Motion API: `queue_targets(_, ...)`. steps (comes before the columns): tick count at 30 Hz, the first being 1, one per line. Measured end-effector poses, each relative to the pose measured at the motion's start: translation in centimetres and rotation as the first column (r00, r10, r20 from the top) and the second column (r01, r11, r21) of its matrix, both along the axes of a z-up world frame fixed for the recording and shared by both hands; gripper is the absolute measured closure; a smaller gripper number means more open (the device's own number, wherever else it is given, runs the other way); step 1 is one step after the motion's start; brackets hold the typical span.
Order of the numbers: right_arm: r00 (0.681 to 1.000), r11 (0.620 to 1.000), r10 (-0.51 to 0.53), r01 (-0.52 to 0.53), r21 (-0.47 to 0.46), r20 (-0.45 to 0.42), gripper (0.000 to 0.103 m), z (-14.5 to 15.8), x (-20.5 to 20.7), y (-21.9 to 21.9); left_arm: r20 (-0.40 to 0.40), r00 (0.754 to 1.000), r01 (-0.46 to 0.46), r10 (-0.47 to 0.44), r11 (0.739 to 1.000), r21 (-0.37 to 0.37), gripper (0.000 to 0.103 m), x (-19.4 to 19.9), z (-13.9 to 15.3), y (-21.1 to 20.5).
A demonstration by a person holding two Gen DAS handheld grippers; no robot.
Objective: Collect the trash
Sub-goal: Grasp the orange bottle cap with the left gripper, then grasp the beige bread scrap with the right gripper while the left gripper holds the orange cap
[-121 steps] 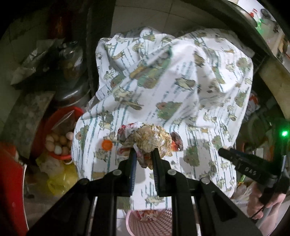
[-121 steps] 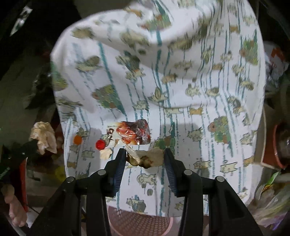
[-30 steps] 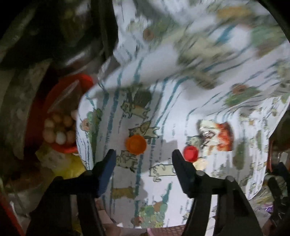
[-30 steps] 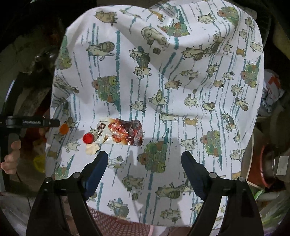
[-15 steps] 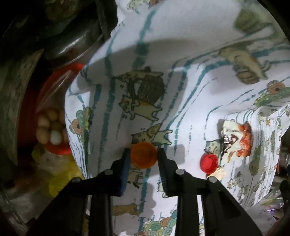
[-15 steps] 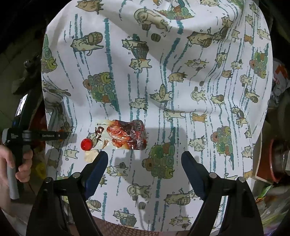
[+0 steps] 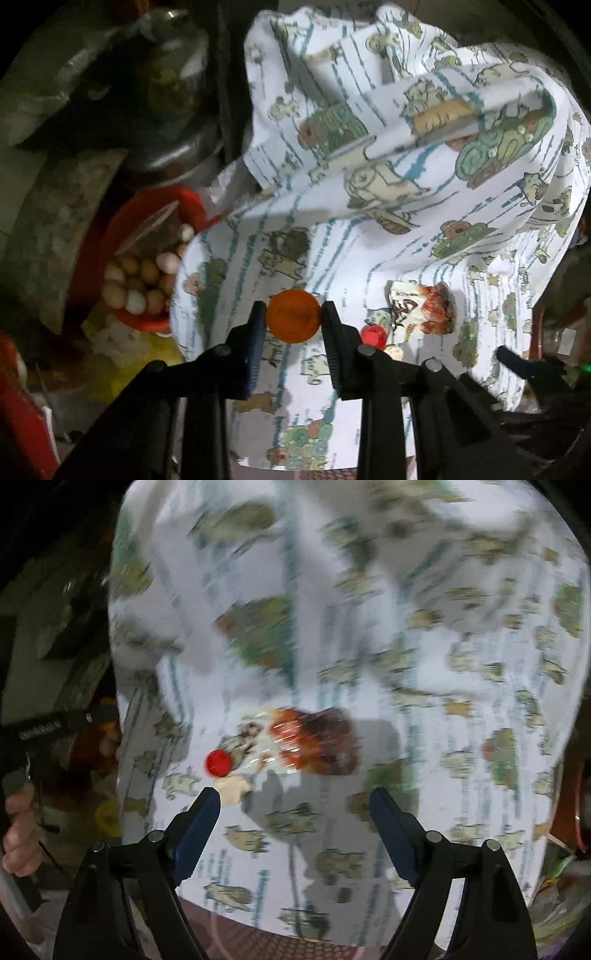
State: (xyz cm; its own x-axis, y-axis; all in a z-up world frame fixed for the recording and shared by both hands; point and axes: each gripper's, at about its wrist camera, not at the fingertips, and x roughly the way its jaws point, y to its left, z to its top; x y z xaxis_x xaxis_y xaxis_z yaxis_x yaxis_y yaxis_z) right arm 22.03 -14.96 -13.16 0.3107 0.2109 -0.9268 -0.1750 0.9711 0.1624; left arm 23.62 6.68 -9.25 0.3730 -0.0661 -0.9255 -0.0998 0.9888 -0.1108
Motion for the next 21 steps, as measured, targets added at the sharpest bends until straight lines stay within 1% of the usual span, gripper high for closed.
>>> queue_targets(2,0.998,0.999,0.045,-0.045,0.013,-0.048,0.019,-1.3,0.6,1.8,0.008,1.0,-0.005,0.005,1.0,0.02,0.075,0.1,0.2,0.3)
queue_targets(6,0.99,0.995,0.091,-0.095,-0.028,-0.106,0.03,-4.1,1.4,4.8,0.0,0.999,-0.036,0.036,0.999,-0.005,0.075,0.3,0.0,2.0)
queue_targets(9,0.988,0.993,0.081,-0.091,-0.07,-0.128,0.039,-5.7,1.8,5.6,0.004,0.999,-0.049,0.049,0.999,0.003,0.075,0.2,0.0,2.8)
queue_targets(13,0.989,0.993,0.074,-0.085,-0.082,-0.129,0.04,-6.5,2.1,6.1,0.007,0.998,-0.056,0.056,0.998,-0.003,0.075,0.2,0.1,3.4)
queue_targets(14,0.989,0.993,0.076,-0.088,-0.085,-0.129,0.041,-6.6,2.1,6.2,0.008,0.998,-0.057,0.057,0.998,-0.003,0.075,0.2,0.1,3.4)
queue_targets(16,0.987,0.991,0.088,-0.1,-0.088,-0.133,0.047,-6.9,1.9,6.6,0.012,0.998,-0.055,0.055,0.999,0.003,0.075,0.2,0.1,3.4)
queue_targets(19,0.987,0.983,0.114,-0.129,-0.127,-0.114,0.05,-7.0,1.4,7.5,0.015,0.999,-0.052,0.052,0.999,0.004,0.075,0.3,0.2,3.3)
queue_targets(20,0.987,0.982,0.117,-0.131,-0.137,-0.108,0.052,-7.0,1.3,7.9,0.016,0.999,-0.052,0.052,0.999,0.004,0.075,0.3,0.2,3.3)
queue_targets(21,0.988,0.98,0.114,-0.128,-0.152,-0.103,0.058,-7.0,1.2,8.0,0.017,0.998,-0.053,0.053,0.999,0.005,0.075,0.3,0.2,3.2)
